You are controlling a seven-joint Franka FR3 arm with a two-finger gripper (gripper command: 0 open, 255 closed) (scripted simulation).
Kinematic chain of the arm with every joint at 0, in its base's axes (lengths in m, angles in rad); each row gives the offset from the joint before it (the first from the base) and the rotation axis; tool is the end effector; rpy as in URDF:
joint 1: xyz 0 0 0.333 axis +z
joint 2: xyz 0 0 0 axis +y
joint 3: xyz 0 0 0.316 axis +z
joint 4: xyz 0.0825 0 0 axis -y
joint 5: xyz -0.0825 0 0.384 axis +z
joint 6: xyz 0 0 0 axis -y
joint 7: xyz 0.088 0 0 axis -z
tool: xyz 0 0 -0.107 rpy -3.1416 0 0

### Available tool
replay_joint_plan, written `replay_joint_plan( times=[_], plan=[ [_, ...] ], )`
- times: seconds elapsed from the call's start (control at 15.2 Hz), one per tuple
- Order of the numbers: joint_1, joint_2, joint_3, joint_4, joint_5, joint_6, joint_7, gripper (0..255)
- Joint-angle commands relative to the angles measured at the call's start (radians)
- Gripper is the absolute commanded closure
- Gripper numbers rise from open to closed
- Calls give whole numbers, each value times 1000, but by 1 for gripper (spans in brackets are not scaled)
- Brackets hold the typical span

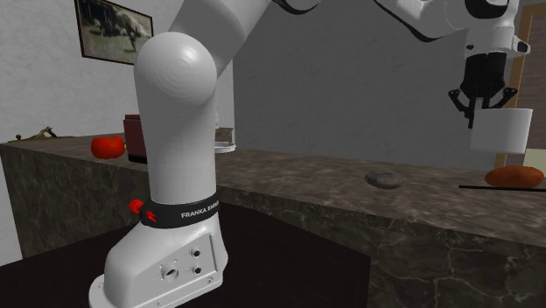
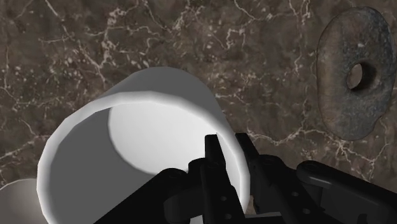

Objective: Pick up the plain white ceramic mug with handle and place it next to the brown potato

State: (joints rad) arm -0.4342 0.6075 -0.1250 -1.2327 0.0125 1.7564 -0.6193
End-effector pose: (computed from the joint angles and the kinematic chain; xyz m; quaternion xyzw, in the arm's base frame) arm 0.6209 -0.3619 0.4111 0.9980 0.0383 -0.0496 0.0029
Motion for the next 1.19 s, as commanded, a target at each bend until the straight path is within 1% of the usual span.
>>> replay_joint_plan(
  times=[0.0, 0.53, 1.12],
  plan=[
    [2, 0, 0, -28, 0, 28, 2, 255],
    [3, 22, 2, -99, 2, 122, 4, 255],
    [2, 64, 5, -154, 5, 219, 6, 255]
  ],
)
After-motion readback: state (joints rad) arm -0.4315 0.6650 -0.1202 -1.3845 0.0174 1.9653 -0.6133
